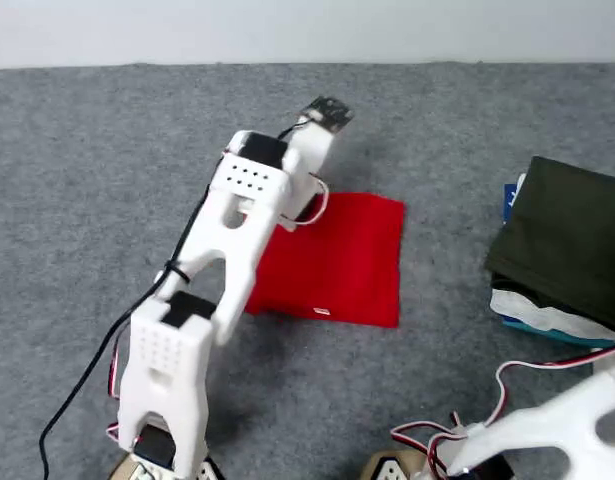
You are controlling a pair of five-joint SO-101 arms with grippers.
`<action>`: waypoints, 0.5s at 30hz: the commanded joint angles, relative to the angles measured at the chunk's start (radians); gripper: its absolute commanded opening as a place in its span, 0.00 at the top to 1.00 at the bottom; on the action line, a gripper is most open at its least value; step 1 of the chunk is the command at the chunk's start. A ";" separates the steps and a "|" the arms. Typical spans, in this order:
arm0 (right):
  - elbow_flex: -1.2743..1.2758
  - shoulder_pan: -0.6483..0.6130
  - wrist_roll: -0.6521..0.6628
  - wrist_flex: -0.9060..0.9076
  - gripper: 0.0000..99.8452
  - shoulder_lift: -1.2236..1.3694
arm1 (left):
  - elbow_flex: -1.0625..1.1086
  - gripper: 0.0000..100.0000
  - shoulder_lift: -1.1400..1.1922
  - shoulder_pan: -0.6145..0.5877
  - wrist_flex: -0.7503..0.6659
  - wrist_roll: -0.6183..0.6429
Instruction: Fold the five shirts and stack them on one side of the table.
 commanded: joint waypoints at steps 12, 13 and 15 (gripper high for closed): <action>-0.008 -0.002 0.002 0.024 0.98 -0.022 | -0.142 0.99 0.203 -0.186 -0.032 -0.054; -0.008 -0.002 0.002 0.024 0.98 -0.022 | -0.151 0.99 0.203 -0.189 -0.018 -0.054; -0.008 -0.001 0.002 0.024 0.98 -0.022 | -0.176 0.99 0.204 -0.183 0.018 -0.049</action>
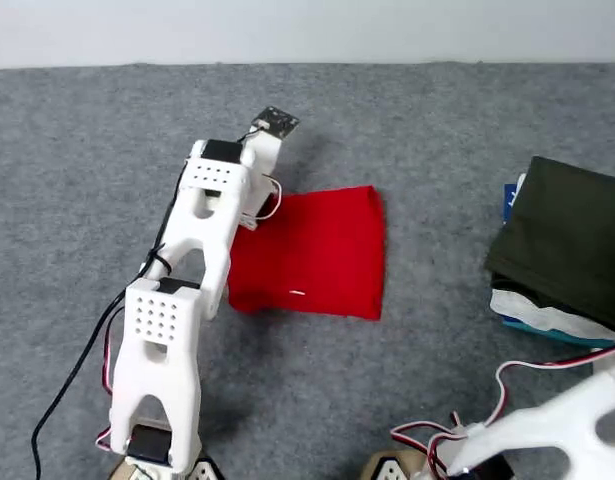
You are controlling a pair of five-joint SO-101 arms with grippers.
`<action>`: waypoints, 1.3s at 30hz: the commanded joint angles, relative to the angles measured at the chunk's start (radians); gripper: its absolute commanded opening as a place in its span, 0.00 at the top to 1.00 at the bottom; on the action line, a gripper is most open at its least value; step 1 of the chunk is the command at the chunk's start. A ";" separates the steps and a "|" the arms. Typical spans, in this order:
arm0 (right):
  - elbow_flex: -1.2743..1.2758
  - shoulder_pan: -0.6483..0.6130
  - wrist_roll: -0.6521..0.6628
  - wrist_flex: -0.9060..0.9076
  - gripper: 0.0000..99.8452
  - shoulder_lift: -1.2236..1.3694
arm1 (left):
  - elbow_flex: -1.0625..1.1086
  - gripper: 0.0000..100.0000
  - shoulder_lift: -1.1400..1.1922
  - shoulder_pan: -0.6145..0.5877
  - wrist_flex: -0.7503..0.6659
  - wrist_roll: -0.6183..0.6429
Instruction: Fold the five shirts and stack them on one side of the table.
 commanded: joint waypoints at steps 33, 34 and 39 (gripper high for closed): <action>-0.008 -0.004 0.006 0.024 0.98 -0.013 | 0.763 0.99 -0.514 0.101 0.040 0.032; -0.008 -0.012 0.008 0.024 0.98 -0.013 | 0.785 0.99 -0.500 0.104 0.034 0.032; -0.008 -0.024 0.005 0.024 0.98 -0.015 | 0.814 0.99 -0.465 0.097 0.051 0.061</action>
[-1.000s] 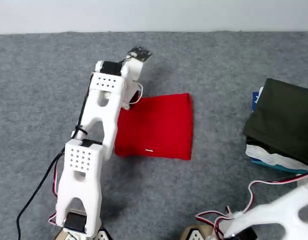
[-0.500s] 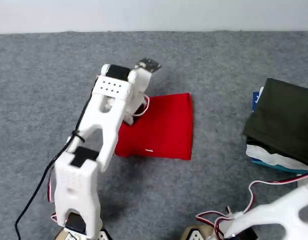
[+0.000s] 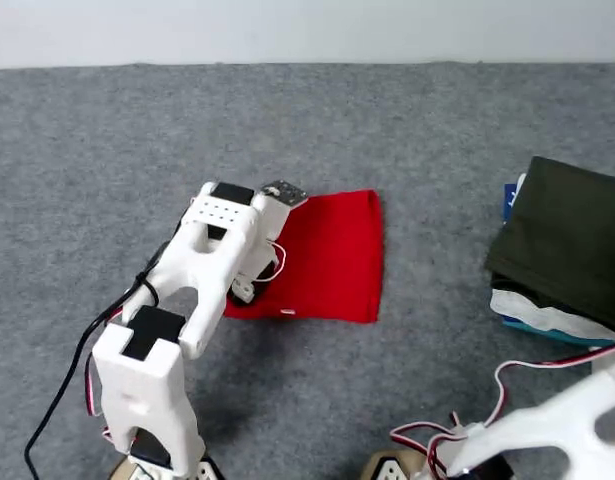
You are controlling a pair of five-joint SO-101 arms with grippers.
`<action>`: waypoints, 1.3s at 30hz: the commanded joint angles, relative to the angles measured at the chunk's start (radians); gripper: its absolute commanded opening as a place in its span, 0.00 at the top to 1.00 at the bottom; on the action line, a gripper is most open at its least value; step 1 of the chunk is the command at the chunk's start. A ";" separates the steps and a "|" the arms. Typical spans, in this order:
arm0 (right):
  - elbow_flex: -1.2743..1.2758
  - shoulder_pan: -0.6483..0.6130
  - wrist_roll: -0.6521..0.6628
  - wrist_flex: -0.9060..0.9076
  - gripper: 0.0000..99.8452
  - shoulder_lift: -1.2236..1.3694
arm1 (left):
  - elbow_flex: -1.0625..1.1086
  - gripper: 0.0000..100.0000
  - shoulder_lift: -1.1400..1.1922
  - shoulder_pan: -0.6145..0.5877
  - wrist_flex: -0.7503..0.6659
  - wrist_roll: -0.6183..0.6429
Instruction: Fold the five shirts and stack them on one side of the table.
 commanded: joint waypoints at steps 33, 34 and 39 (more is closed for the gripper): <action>0.051 -0.010 0.002 0.033 0.98 -0.025 | -0.630 0.99 0.242 -0.127 -0.152 0.040; 0.051 -0.010 0.002 0.035 0.98 -0.025 | -0.684 0.99 0.238 -0.127 -0.103 0.040; 0.051 -0.010 0.000 0.035 0.98 -0.025 | -0.914 0.99 0.181 -0.129 0.115 0.041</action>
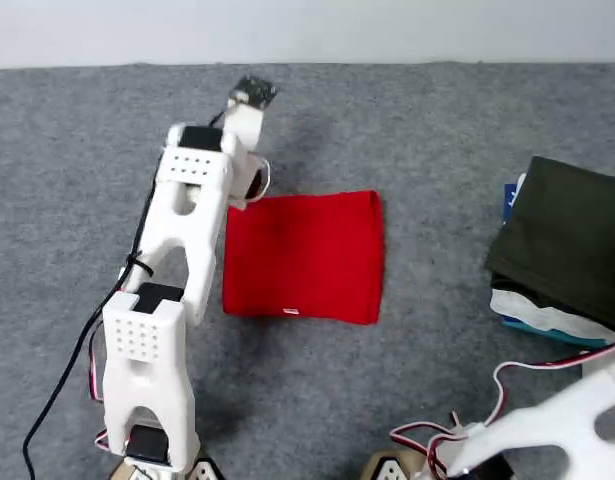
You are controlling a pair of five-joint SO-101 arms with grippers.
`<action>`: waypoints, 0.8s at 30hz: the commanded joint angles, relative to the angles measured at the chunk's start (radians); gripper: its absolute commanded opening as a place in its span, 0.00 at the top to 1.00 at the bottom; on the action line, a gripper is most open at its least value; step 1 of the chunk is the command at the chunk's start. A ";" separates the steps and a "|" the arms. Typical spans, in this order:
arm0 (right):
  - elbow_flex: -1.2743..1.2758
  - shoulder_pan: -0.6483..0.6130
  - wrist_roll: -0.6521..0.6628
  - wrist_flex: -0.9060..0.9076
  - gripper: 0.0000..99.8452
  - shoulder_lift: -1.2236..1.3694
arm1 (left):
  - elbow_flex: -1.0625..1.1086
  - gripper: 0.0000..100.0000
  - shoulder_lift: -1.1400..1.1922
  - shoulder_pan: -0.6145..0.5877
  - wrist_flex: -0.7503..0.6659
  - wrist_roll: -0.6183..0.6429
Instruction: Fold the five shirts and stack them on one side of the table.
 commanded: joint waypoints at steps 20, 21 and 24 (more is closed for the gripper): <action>-0.008 -0.473 -0.433 0.041 0.98 -0.022 | 0.229 0.99 -0.698 -0.203 0.262 0.072; -0.008 -0.515 -0.457 0.041 0.98 -0.018 | 0.277 0.99 -0.744 -0.209 0.262 0.072; -0.008 -0.645 -0.540 0.038 0.98 -0.013 | 0.406 0.99 -0.878 -0.241 0.262 0.072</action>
